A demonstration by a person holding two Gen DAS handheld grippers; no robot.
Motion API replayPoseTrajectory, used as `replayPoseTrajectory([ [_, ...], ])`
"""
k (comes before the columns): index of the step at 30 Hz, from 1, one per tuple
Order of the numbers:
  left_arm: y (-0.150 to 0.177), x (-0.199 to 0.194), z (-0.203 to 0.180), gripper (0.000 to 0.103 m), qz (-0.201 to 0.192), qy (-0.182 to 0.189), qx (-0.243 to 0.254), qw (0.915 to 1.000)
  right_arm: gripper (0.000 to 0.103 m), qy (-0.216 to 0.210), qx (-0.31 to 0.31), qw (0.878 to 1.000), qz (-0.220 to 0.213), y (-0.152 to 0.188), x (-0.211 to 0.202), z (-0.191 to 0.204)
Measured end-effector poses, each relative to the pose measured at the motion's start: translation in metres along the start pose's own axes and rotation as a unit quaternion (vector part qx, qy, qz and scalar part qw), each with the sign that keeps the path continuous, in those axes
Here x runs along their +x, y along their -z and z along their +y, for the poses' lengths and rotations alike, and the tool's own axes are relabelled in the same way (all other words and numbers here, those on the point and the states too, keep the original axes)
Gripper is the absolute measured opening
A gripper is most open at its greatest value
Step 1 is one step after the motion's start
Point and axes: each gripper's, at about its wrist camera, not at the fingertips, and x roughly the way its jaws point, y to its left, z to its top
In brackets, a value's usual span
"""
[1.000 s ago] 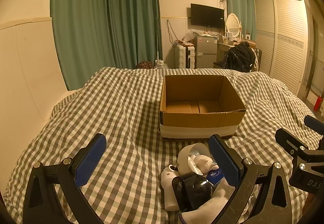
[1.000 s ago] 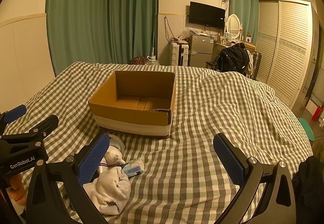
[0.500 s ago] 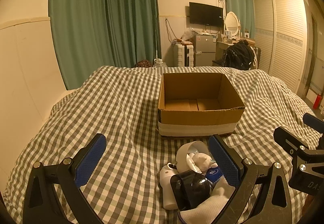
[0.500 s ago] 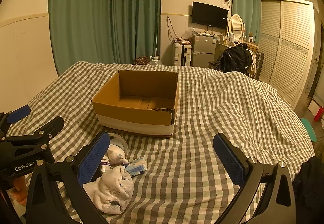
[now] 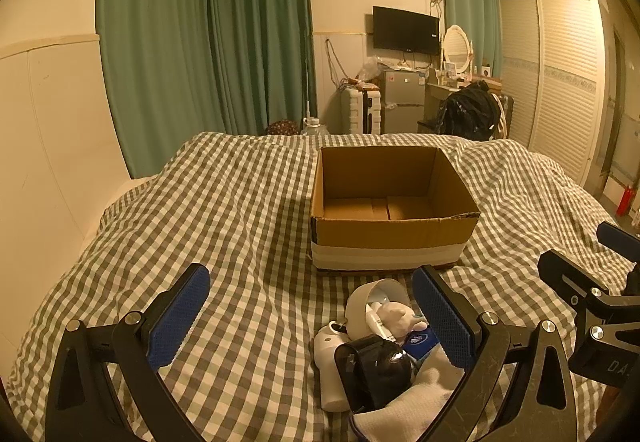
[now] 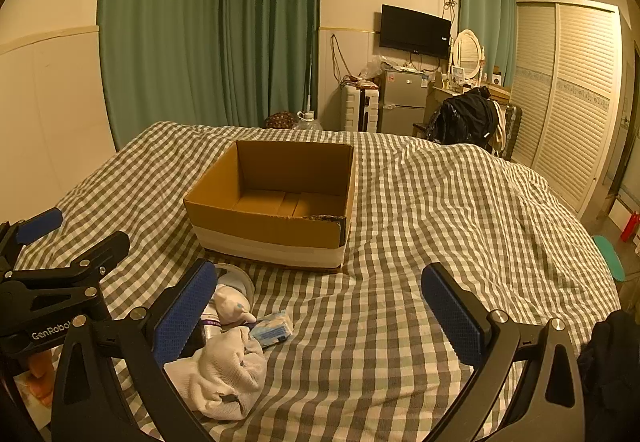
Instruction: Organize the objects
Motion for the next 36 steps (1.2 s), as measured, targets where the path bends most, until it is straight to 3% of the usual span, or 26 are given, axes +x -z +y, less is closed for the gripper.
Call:
replayPoseTrajectory([
  [9, -0.006, -0.016, 0.004, 0.103, -0.01, 0.001, 0.0, 1.0, 0.103, -0.002, -0.009, 1.0, -0.01, -0.009, -0.016, 0.008],
  [22, 0.009, -0.019, 0.018, 0.103, 0.02, 0.006, 0.005, 0.9998, 0.103, -0.029, -0.017, 0.999, 0.014, -0.006, -0.028, 0.013],
  [32, 0.039, 0.014, 0.028, 0.103, 0.086, -0.013, 0.006, 0.9962, 0.103, -0.082, -0.018, 0.99, 0.117, 0.036, 0.018, 0.028],
  [36, 0.048, 0.028, 0.028, 0.103, 0.102, -0.015, 0.005, 0.9947, 0.096, -0.097, -0.019, 0.983, 0.156, 0.057, 0.045, 0.038],
])
